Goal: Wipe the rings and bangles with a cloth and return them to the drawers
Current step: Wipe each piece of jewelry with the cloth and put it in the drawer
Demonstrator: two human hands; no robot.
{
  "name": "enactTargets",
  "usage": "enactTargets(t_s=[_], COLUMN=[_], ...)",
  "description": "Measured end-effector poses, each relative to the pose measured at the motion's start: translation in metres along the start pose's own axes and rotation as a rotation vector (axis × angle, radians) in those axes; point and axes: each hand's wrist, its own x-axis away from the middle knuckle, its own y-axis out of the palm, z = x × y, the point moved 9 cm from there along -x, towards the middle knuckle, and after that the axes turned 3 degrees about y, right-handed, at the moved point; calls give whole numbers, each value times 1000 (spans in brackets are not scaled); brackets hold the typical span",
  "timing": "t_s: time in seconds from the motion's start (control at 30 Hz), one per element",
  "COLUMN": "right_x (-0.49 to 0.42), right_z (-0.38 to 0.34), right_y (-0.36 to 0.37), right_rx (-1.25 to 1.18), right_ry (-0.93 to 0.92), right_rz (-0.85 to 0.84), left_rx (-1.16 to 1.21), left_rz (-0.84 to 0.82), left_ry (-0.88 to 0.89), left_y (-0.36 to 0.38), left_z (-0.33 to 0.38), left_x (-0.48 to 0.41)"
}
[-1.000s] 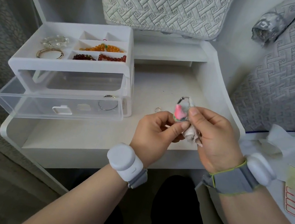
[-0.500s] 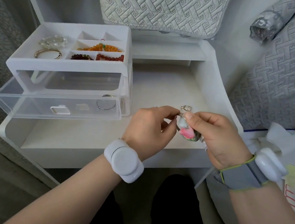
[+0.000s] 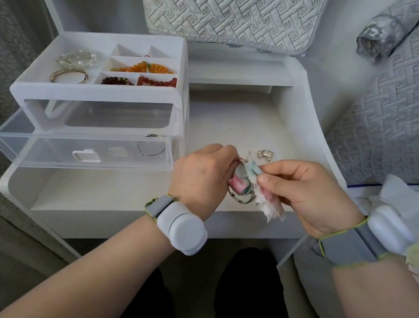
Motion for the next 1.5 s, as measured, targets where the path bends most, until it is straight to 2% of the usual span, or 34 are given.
enactTargets(t_s=[0.07, 0.23, 0.37, 0.43, 0.53, 0.73, 0.9, 1.07, 1.17, 1.23, 1.3, 1.4, 1.5], right_x=[-2, -2, -10, -13, -10, 1, 7, 10, 9, 7, 6, 5, 5], right_z=[8, 22, 26, 30, 32, 36, 22, 13, 10, 15, 18, 19, 14], right_y=[0, 21, 10, 7, 6, 13, 19, 15, 14, 6, 0, -2, -4], right_rx=[-69, -194, -213, -230, -178, -252, -260, -329, -325, -325, -263, -143, -106], right_ry=[42, 200, 206, 186, 140, 134, 35, -30, -25, 10, 20, 35, 13], right_rz=[-1, -142, 25, 85, 134, 22, -116, -125, -92, 8, 86, 154, 222], left_rx=[-23, -44, 3, 86, 248, 392, 500, 669, 699, 653, 544, 328, 153], left_rz=[-3, -10, 26, 24, -44, -151, -193, -184, -228, -280, -316, -268, -229], left_ry=[18, 73, 83, 19, -167, -373, -503, -683, -723, -673, -535, -259, -131], left_y=[1, 7, 10, 13, 25, 42, 51, 54, 54, 52, 47, 32, 28], left_z=[2, 15, 21, 16, -1, -18, -25, -32, -29, -24, -16, 4, 13], left_x=[1, 5, 9, 10, 14, 20, 22, 23, 23, 21, 17, 8, 5])
